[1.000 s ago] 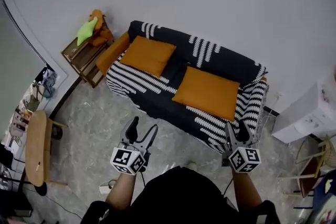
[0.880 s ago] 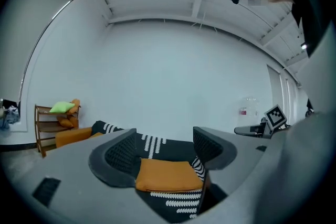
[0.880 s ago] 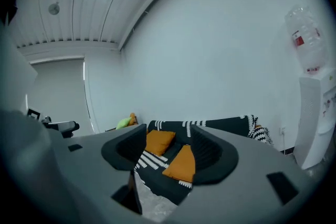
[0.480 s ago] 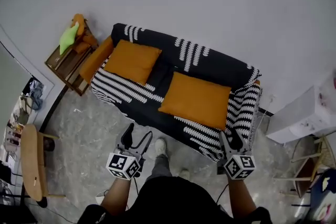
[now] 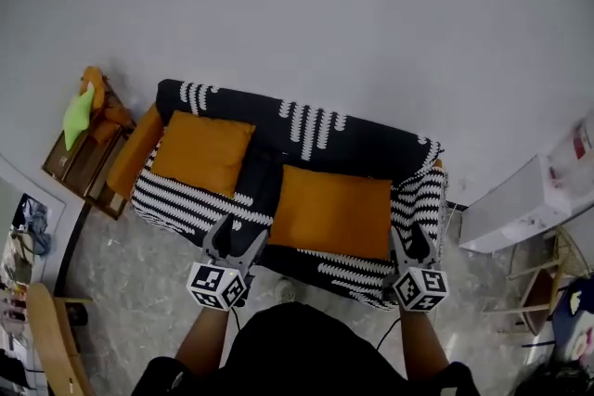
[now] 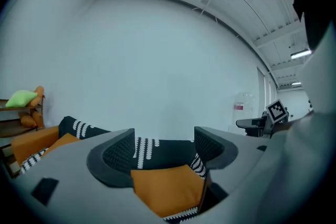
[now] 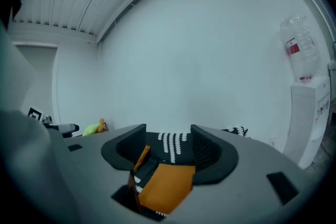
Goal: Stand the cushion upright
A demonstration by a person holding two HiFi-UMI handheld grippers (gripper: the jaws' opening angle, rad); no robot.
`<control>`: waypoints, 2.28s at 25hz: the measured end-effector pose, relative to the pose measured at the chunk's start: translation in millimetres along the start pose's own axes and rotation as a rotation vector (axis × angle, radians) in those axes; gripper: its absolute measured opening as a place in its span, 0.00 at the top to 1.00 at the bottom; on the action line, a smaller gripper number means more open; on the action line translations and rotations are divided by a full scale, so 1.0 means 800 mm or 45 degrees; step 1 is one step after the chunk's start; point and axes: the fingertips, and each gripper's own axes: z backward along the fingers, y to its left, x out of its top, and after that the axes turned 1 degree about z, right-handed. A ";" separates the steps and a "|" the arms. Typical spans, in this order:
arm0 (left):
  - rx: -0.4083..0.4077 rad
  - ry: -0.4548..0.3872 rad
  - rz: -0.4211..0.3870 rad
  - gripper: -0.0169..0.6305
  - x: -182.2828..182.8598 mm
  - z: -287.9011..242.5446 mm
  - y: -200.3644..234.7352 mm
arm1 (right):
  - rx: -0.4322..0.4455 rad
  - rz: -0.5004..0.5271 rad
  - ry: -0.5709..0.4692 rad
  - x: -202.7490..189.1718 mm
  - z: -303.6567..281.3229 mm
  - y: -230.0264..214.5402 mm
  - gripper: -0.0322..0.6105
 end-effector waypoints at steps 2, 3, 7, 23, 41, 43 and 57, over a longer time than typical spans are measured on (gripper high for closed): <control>-0.031 -0.002 -0.003 0.42 0.012 -0.024 0.023 | -0.040 0.005 -0.029 0.010 -0.024 0.007 0.52; -0.043 0.004 -0.003 0.42 0.015 -0.033 0.033 | -0.060 0.016 -0.043 0.013 -0.032 0.011 0.50; -0.077 0.042 0.008 0.41 0.013 -0.062 0.069 | -0.130 0.034 -0.060 0.013 -0.058 0.015 0.45; -0.098 0.347 0.139 0.41 -0.082 -0.147 0.100 | -0.248 -0.007 0.193 -0.064 -0.132 -0.050 0.44; -0.008 0.648 0.184 0.40 -0.233 -0.309 0.098 | -0.208 0.049 0.601 -0.210 -0.257 -0.203 0.43; 0.032 0.679 0.194 0.40 -0.255 -0.318 0.104 | -0.205 0.034 0.672 -0.237 -0.263 -0.223 0.42; 0.212 0.873 0.405 0.39 -0.442 -0.350 0.149 | -0.130 0.106 1.037 -0.430 -0.297 -0.332 0.38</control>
